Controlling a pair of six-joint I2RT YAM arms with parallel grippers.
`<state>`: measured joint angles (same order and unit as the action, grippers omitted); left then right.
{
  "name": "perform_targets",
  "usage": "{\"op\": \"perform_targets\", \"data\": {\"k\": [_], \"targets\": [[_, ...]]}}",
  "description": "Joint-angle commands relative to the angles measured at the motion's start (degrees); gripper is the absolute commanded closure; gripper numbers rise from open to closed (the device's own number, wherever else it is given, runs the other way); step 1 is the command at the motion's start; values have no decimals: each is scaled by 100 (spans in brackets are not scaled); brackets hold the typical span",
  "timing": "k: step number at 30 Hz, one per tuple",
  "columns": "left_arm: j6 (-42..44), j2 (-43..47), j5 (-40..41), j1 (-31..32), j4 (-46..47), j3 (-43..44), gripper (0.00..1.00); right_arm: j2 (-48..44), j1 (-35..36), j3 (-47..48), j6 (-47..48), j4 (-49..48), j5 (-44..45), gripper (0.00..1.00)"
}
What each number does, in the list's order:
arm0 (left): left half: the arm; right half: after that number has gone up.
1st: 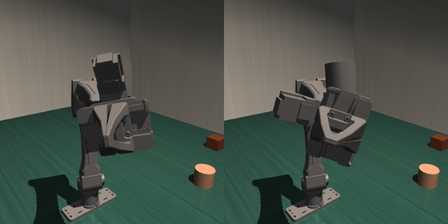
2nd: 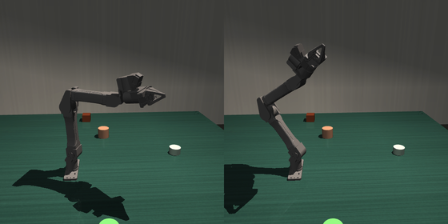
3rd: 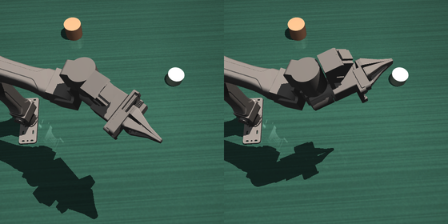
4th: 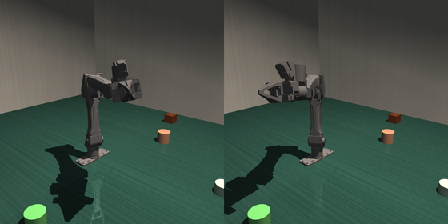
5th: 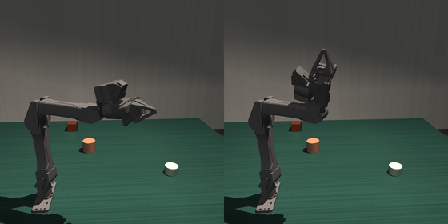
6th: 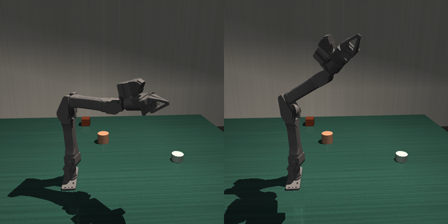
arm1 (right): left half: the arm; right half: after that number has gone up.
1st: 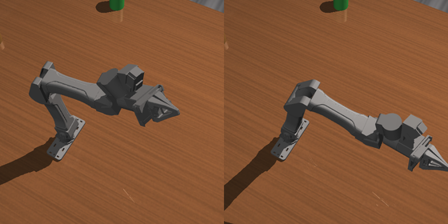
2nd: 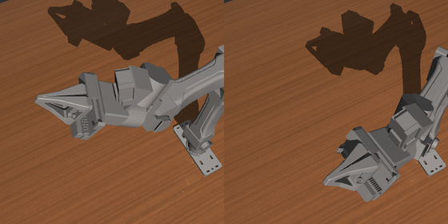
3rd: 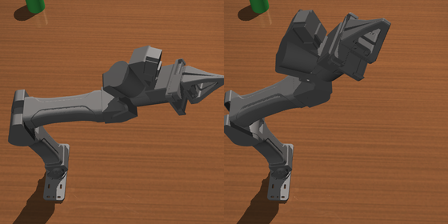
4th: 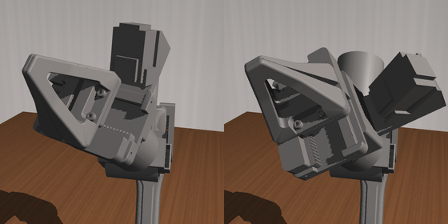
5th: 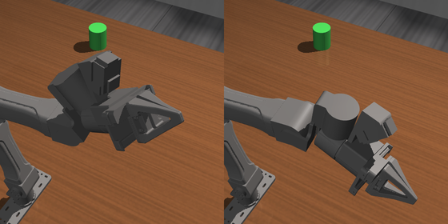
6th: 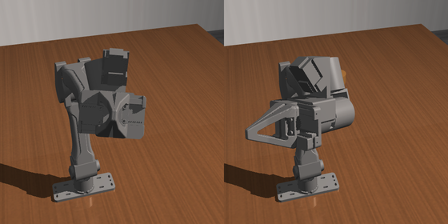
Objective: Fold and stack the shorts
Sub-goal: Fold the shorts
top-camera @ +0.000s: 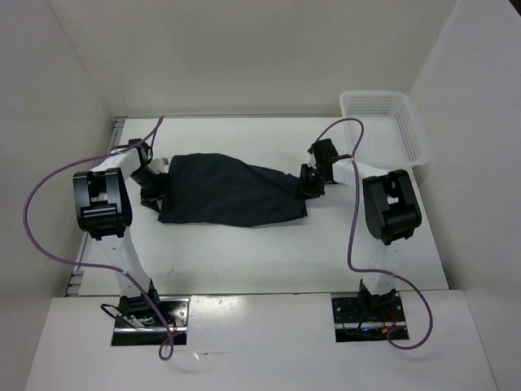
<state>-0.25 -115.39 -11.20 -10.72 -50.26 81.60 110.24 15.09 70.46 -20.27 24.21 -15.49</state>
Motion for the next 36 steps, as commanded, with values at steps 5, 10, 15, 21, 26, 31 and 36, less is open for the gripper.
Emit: {"op": "perform_targets", "data": {"k": [5,10,15,21,26,31,36], "targets": [[25,-133,-66,17,227,-268,42,-150,20,-304,146,-48,63,85],[25,-133,-180,70,280,-338,42,-441,20,-94,655,-100,-94,93],[25,-133,-374,254,333,-522,59,-704,20,38,1033,-39,-341,100],[25,226,-629,439,438,-734,61,-1292,20,-102,1297,146,-393,100],[25,982,-699,492,369,-804,48,-1812,-128,-356,1517,522,-604,100],[25,1879,-541,947,-1,-533,44,-2374,-735,-734,1799,936,-930,100],[25,1357,-496,2309,-115,837,39,-2709,-929,-972,1957,1059,-1044,100]]}}
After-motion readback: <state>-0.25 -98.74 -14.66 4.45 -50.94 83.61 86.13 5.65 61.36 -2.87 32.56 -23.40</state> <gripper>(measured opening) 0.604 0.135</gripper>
